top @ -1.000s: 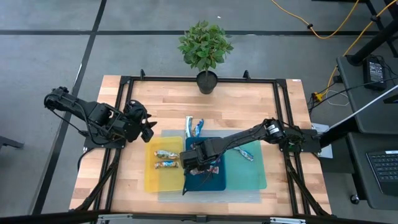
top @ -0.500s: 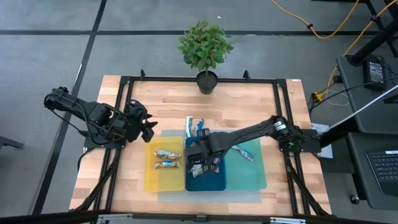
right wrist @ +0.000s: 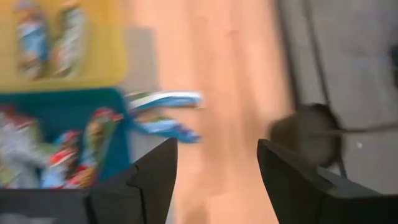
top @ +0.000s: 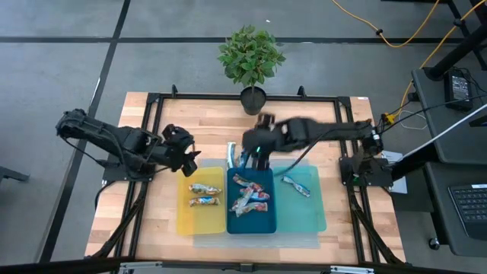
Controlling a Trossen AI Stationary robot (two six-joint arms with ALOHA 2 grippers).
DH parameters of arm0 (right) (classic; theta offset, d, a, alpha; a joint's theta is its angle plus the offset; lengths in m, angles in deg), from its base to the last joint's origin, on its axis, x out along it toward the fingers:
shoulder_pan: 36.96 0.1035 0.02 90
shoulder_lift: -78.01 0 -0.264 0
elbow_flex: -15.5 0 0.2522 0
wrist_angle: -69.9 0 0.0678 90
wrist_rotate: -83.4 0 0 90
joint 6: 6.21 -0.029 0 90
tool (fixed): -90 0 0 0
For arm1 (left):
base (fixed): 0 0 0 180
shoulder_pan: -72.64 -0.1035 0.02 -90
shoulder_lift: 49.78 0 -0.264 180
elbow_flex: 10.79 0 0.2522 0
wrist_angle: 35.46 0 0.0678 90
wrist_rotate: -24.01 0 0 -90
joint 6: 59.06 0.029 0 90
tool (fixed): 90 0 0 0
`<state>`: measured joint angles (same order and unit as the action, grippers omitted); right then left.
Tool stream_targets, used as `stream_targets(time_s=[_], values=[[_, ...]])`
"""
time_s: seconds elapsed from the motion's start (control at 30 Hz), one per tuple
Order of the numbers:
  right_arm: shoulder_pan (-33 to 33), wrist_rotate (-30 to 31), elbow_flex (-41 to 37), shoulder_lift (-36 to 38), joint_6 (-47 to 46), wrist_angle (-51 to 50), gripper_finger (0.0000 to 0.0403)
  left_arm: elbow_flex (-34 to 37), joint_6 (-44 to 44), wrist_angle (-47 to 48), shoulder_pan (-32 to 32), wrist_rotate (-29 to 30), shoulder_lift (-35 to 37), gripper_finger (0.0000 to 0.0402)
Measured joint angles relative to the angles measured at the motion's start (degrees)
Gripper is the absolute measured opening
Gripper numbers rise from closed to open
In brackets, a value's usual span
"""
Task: Pick and place Granola Bars by type
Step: Put the yellow granola bar into the yellow bin
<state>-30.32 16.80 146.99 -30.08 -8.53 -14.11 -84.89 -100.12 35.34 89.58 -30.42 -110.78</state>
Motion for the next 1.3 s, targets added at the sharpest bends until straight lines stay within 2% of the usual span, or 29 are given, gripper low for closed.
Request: stream_targets(time_s=[0.17, 0.3, 0.4, 0.57, 0.73, 0.87, 1.0, 1.17, 1.3], values=[[-2.80, 2.96, 0.00, 4.86, -1.62, -0.54, 0.0222, 0.00, 11.11, -1.38, -5.48, -6.38, -3.03, 0.0204], [-2.89, 7.33, 0.00, 8.12, -3.26, -1.69, 0.0222, 0.00, 19.91, -5.79, -10.35, -8.63, -5.42, 0.0218], [-2.89, 8.37, 0.00, 10.36, -2.74, -2.50, 0.0222, 0.00, 23.25, -10.55, -14.08, -11.89, -7.07, 0.0234], [-4.38, 8.34, -1.13, 14.10, -0.72, -3.62, 0.0222, 0.00, 28.16, -17.28, -19.18, -20.61, -10.26, 0.0264], [-7.12, 6.63, -13.82, 22.73, -0.41, 0.86, 0.0222, 0.00, 29.11, -20.80, -22.31, -26.44, -14.73, 0.0285], [-7.68, 5.79, -27.26, 31.40, 0.69, 12.79, 0.0222, 0.00, 29.83, -22.20, -23.99, -27.92, -18.99, 0.0292], [-7.67, 4.87, -37.55, 38.13, 5.24, 23.91, 0.0222, 0.00, 29.51, -23.72, -25.80, -29.39, -24.01, 0.0293], [-8.06, 4.75, -44.32, 42.99, 10.56, 30.93, 0.0222, 0.00, 27.30, -26.74, -28.07, -34.26, -30.45, 0.0293], [-9.92, 0.63, -45.38, 44.41, 15.72, 32.17, 0.0222, 0.00, 25.80, -30.81, -29.90, -40.66, -35.00, 0.0293]])
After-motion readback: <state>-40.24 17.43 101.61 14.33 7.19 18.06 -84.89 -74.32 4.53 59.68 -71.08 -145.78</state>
